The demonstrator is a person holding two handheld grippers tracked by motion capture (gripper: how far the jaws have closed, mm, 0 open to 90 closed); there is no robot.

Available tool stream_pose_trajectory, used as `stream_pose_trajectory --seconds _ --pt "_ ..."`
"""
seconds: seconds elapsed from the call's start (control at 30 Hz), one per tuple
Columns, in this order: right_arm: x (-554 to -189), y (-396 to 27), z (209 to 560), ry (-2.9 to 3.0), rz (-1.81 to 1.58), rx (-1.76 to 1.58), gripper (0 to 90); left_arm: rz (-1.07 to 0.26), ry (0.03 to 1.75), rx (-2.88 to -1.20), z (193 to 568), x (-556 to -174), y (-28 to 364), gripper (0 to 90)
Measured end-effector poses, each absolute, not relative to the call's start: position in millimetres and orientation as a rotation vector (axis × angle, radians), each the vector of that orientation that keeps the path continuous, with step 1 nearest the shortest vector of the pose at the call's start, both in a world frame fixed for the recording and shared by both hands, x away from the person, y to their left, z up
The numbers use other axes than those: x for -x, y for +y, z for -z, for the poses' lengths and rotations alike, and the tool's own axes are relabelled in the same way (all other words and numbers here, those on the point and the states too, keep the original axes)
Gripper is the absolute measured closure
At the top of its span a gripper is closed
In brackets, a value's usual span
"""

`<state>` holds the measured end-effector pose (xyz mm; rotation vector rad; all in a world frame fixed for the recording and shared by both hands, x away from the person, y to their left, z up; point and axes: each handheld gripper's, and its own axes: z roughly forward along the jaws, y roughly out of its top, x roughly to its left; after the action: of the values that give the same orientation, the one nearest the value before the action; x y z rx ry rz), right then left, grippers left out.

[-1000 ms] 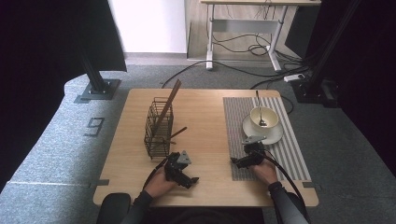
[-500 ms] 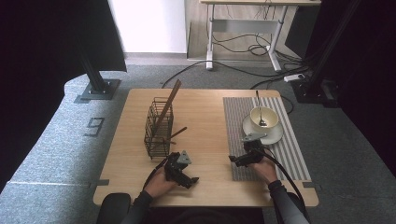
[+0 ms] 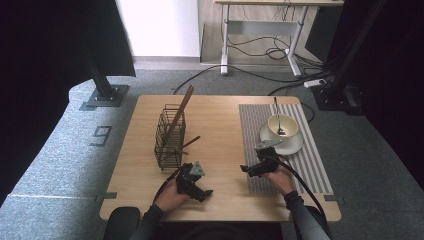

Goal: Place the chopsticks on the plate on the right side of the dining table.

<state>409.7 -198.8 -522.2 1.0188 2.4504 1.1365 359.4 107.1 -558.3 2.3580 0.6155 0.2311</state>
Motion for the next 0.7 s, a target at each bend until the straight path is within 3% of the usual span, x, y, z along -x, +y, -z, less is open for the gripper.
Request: stream_pose_trajectory --seconds 0.7 --pt "-411.3 -170.2 482.0 2.458 -1.245 -0.951 5.5 -0.233 0.615 -2.358 558.2 -359.4 107.2 0.0"
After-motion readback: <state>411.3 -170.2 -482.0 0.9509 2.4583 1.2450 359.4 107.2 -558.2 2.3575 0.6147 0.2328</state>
